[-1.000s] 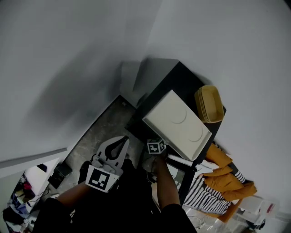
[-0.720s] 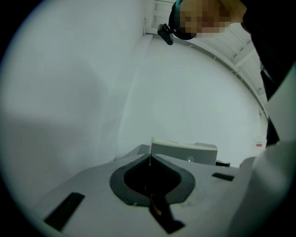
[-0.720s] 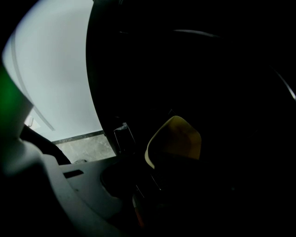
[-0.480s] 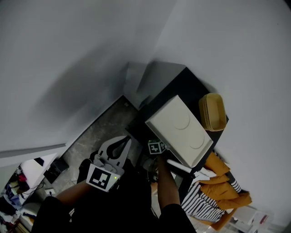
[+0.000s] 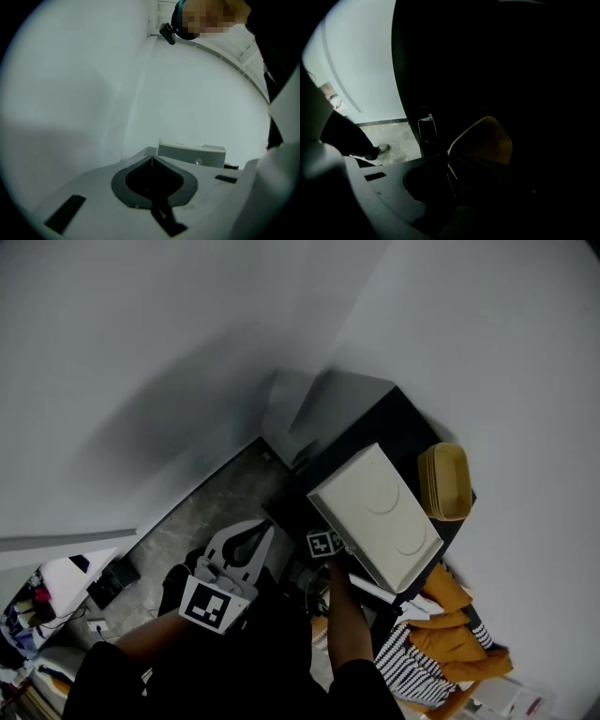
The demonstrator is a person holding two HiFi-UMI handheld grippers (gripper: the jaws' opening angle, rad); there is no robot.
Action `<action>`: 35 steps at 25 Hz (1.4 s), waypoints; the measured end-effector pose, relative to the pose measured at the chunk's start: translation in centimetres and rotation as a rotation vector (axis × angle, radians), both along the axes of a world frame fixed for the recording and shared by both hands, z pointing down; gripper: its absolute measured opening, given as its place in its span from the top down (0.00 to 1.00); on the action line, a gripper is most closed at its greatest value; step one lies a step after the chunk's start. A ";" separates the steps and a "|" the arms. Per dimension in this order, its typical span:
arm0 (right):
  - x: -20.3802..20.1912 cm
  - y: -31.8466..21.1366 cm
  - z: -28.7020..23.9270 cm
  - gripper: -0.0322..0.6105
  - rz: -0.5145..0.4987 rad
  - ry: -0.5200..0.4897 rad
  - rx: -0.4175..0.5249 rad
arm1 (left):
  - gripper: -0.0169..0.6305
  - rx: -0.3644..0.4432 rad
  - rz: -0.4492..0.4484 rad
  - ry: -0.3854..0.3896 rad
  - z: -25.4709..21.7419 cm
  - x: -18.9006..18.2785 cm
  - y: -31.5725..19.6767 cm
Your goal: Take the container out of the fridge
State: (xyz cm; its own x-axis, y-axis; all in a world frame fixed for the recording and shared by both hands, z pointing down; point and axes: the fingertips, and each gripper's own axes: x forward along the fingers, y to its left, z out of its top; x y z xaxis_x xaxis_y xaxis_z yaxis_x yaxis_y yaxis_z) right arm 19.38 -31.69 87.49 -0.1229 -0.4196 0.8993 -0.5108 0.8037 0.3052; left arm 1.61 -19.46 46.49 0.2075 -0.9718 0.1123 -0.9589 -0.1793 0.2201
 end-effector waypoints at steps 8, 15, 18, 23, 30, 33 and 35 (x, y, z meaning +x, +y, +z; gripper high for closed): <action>-0.3 0.5 0.1 0.92 -0.006 0.012 -0.031 | 0.97 0.004 -0.007 0.006 -0.2 -0.7 0.2; -0.5 1.5 0.5 0.92 -0.010 0.026 -0.041 | 0.97 0.005 0.004 0.013 -0.3 -1.3 0.5; -0.6 1.6 -0.3 0.92 0.002 0.026 -0.024 | 0.97 0.003 0.013 0.019 -0.4 -1.5 0.8; -0.9 2.6 -1.6 0.93 0.026 0.020 -0.017 | 0.97 0.004 0.038 0.025 -0.6 -1.9 1.4; -1.4 4.9 -2.3 0.93 0.055 0.016 -0.032 | 0.97 0.002 0.075 0.035 -0.9 -2.8 2.3; -1.5 5.8 -2.5 0.93 0.071 0.016 -0.033 | 0.97 0.001 0.099 0.039 -1.0 -3.1 2.6; -1.8 6.3 -2.8 0.93 0.083 0.014 -0.032 | 0.97 0.002 0.116 0.041 -1.2 -3.3 2.8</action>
